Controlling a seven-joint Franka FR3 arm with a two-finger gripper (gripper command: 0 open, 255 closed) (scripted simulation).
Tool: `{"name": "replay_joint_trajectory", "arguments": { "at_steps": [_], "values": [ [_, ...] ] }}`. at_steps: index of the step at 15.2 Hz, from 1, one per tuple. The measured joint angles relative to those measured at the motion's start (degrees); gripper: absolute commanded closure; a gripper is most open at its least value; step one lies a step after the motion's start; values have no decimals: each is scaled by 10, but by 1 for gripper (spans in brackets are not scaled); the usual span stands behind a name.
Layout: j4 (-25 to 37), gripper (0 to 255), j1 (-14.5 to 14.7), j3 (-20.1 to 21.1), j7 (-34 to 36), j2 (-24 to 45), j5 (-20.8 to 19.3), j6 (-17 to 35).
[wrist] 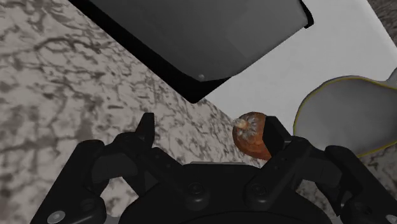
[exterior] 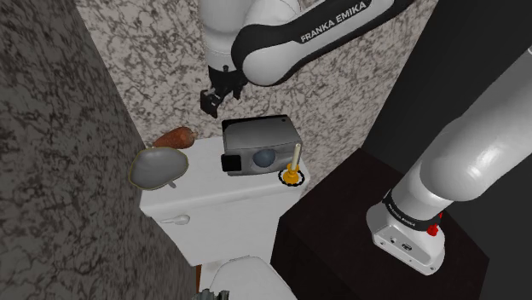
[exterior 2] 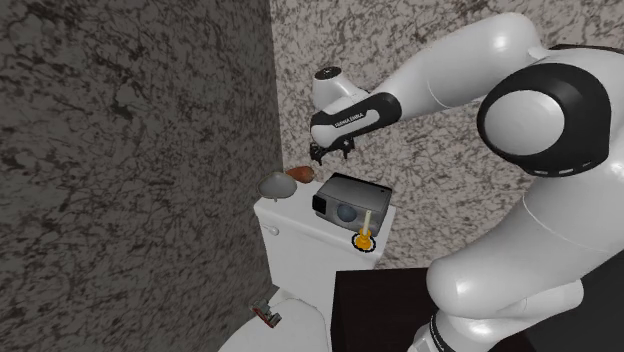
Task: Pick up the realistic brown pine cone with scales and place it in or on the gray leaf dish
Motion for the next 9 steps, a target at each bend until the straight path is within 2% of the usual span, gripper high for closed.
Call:
{"name": "replay_joint_trajectory", "arguments": {
  "at_steps": [5, 9],
  "values": [
    [91, 0, 19, 19, 102, 116, -146, 7],
    [167, 0, 61, 10, 168, 203, -252, -3]
  ]
}}
